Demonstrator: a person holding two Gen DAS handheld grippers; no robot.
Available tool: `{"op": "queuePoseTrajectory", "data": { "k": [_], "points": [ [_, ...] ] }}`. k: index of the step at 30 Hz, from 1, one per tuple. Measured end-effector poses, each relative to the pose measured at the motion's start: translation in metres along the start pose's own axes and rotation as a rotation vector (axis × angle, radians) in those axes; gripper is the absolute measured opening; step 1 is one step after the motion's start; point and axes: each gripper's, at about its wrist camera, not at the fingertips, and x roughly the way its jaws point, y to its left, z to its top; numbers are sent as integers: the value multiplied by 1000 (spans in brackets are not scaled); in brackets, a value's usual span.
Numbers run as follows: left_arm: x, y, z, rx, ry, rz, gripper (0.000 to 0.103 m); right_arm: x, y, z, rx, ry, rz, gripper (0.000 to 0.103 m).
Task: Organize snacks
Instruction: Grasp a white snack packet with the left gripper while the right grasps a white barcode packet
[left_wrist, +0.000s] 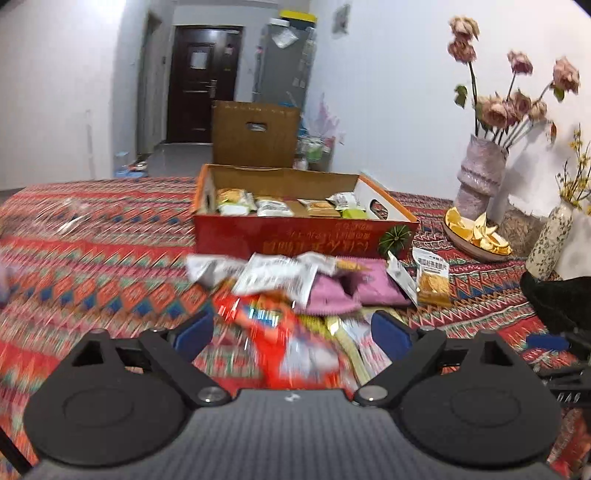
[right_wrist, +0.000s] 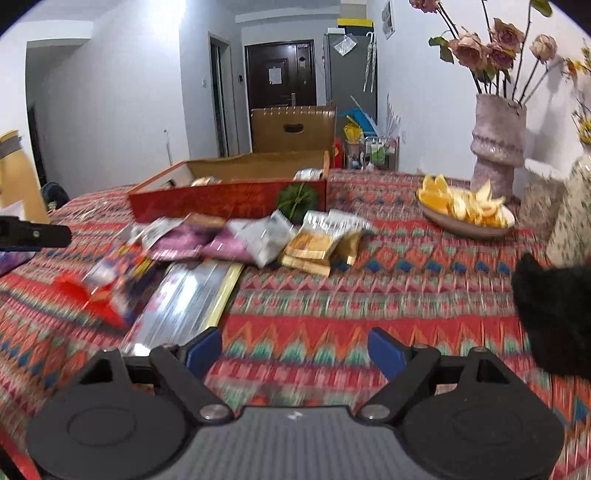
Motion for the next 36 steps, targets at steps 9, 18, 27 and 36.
{"op": "queuePoseTrajectory", "data": {
  "k": [9,18,27,36],
  "points": [
    [105,24,40,-37,129,-74,90,83,-16,71,145,-18,146,65],
    [132,59,42,-444,257,-34,89,159,6,89,137,1,102,50],
    [155,39,45,-463,270,80,87,145,7,61,37,-1,91,50],
    [146,16,42,-421,223,83,46,130,-9,49,87,4,78,56]
  ]
}}
